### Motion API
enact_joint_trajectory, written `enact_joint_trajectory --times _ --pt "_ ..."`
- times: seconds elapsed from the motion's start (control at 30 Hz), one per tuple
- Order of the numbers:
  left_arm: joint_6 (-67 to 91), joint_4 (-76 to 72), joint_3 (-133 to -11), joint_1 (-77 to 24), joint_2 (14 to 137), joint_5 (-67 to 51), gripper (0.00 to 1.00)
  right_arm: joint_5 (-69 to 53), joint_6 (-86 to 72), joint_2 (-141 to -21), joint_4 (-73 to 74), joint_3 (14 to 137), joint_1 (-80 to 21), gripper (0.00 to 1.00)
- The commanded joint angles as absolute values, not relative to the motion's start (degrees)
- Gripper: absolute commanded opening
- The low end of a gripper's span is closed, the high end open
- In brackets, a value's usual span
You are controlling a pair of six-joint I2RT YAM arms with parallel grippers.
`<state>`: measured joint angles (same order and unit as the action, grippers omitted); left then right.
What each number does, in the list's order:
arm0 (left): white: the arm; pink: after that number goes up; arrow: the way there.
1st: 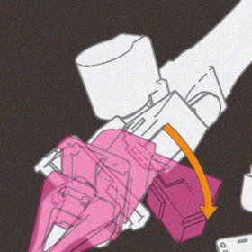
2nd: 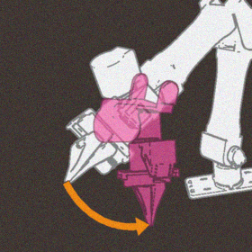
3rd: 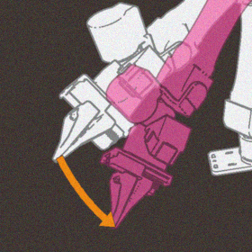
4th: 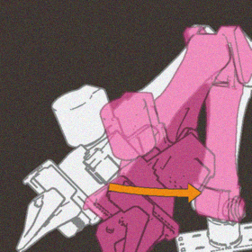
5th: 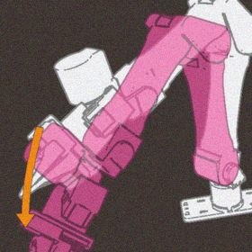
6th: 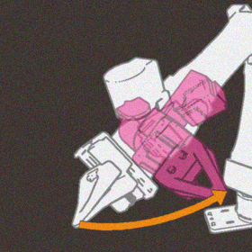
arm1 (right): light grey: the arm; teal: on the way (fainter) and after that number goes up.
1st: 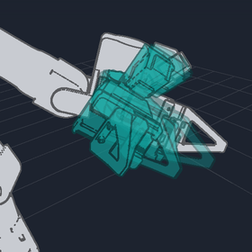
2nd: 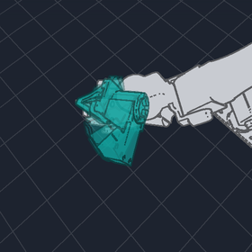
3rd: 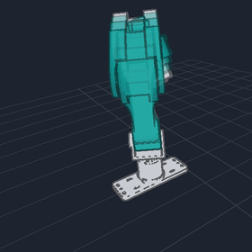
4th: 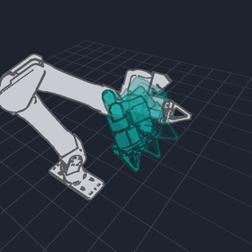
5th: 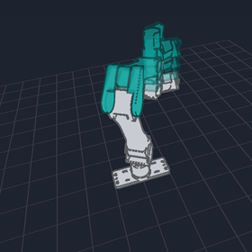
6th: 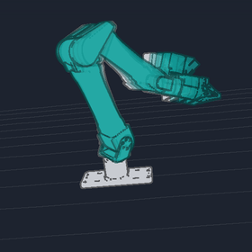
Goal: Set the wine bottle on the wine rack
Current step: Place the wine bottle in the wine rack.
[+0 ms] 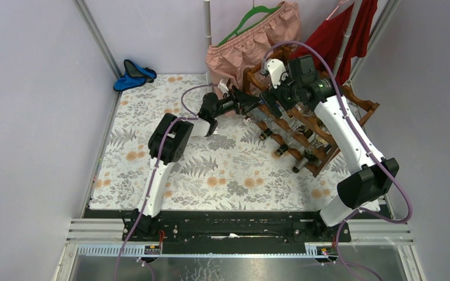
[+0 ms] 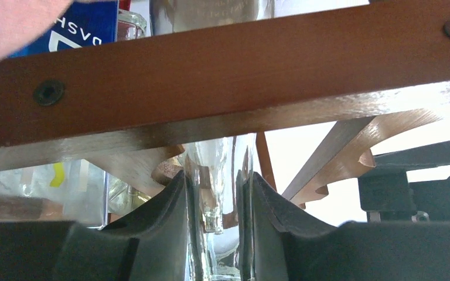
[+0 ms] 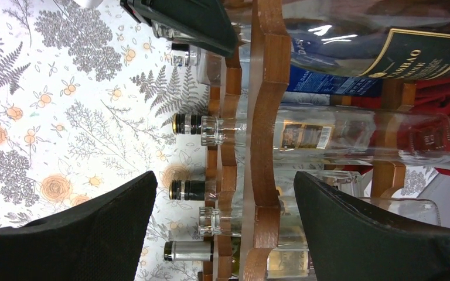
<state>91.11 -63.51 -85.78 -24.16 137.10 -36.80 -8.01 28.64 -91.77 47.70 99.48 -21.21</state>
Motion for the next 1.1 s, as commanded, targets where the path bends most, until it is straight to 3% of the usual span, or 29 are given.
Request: enact_joint_trajectory --times 0.0,1.07 --pt "88.76 -76.50 -91.17 -23.98 132.65 -30.50 0.00 -6.78 30.21 -93.60 49.20 101.16 -21.01 0.94" --pt "84.16 -64.04 -93.07 -25.93 132.24 -24.79 0.01 -11.74 28.06 -92.38 45.91 100.90 -21.03 0.90"
